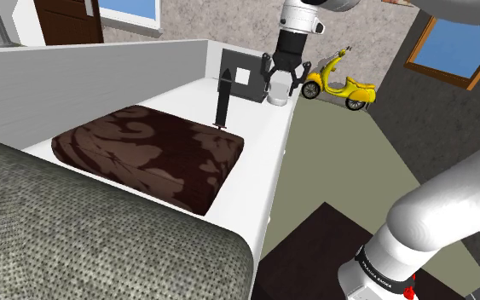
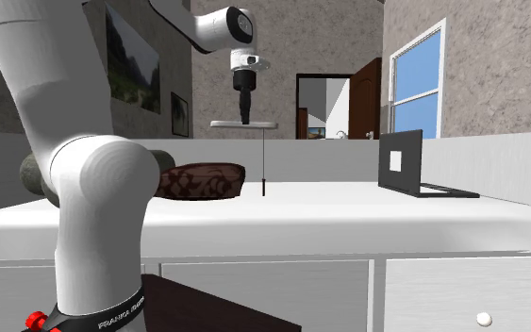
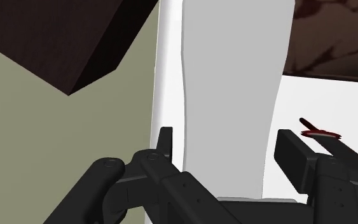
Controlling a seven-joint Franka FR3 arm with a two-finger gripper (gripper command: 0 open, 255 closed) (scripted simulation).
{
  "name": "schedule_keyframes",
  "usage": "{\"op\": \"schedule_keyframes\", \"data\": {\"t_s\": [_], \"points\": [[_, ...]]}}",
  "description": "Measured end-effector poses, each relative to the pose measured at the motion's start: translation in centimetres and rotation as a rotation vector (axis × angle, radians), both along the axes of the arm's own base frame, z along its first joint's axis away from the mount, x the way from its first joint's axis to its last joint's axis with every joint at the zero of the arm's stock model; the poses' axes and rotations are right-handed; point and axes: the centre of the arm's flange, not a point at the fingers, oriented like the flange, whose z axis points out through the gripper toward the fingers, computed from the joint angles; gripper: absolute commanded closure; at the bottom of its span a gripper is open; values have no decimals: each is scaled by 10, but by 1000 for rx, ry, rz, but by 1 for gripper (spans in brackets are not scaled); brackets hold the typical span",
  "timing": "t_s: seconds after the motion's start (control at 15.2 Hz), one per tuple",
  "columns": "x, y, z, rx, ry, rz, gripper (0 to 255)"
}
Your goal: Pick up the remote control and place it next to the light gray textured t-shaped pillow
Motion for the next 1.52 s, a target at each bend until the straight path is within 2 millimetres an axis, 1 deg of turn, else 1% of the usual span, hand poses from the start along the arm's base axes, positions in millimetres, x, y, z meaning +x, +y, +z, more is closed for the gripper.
{"op": "schedule_keyframes", "data": {"t_s": [0.26,0.4,0.53,0.59,0.86,1.06,1.12,1.25,1.52], "points": [[-31,43,-1,0,0,0,255],[-43,63,-1,0,1,0,255],[-56,90,0,0,0,1,255],[-63,100,-1,0,0,0,255],[-96,145,3,0,0,0,255],[-118,177,0,0,0,0,255],[-122,186,0,-1,0,0,255],[-138,210,3,0,0,1,255],[-166,256,1,0,0,0,255]]}}
